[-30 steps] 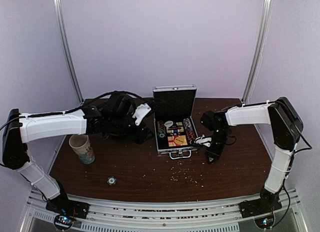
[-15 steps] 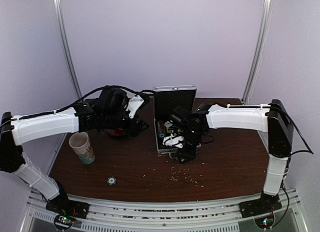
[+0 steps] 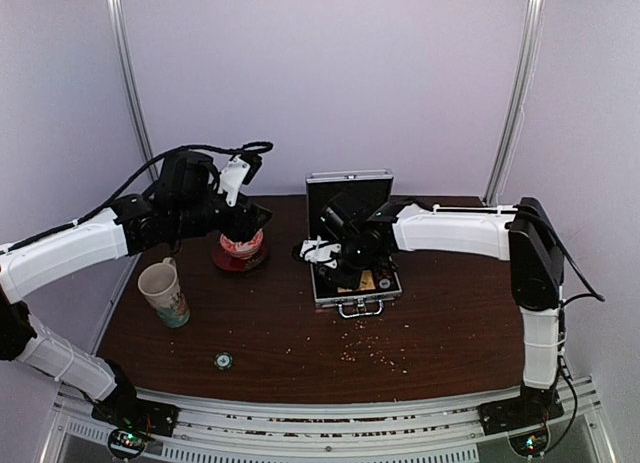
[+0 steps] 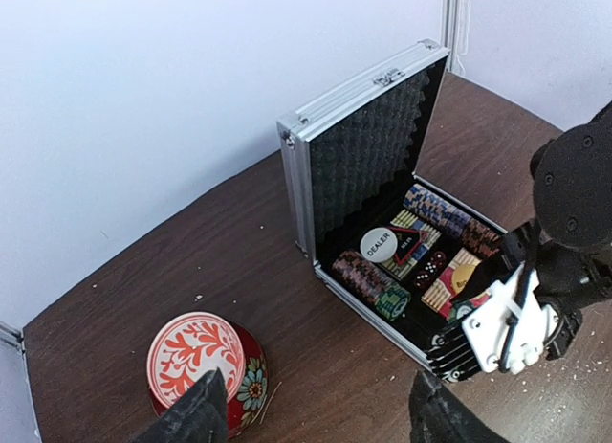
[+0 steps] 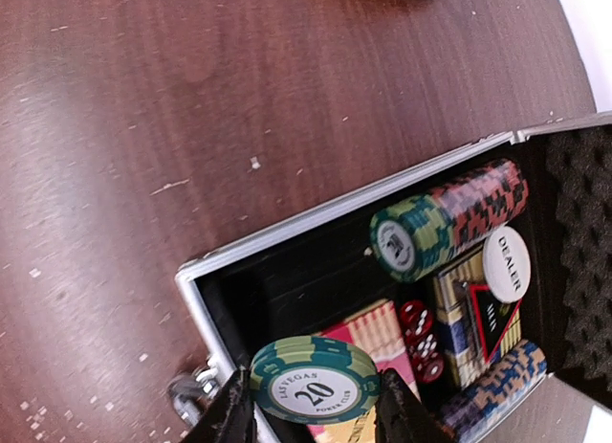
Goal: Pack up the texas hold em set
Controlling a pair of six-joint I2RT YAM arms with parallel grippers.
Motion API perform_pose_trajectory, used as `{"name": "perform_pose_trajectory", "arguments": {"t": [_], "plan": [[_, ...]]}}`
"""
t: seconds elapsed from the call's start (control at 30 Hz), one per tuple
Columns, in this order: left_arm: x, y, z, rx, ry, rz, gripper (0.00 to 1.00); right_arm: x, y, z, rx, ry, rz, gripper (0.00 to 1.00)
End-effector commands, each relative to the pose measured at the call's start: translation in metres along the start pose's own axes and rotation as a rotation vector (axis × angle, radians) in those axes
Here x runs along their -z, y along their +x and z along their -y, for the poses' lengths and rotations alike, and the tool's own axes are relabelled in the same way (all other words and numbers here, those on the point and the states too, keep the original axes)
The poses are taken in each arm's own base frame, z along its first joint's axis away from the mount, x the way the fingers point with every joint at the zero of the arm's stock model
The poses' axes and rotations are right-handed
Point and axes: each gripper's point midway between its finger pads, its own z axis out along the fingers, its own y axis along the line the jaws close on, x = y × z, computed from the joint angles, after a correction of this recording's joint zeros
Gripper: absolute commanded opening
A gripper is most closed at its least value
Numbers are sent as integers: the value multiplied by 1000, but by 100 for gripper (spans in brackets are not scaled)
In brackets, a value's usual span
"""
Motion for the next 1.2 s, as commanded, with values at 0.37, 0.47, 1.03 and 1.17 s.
{"name": "perform_pose_trajectory", "arguments": {"t": [0.37,0.47,1.03,1.17], "plan": [[1,-8,-7,37,-4,40,66,-45,-27,38,62,199,30,38],[1,-8,-7,38,0,40,66,-52,-27,39,71,209,20,38],[0,-8,-8,47,15,40,66,-67,-15,43,108,258,-19,48],[1,-9,-9,48,14,41,66,-68,-14,43,110,267,-23,52]]}}
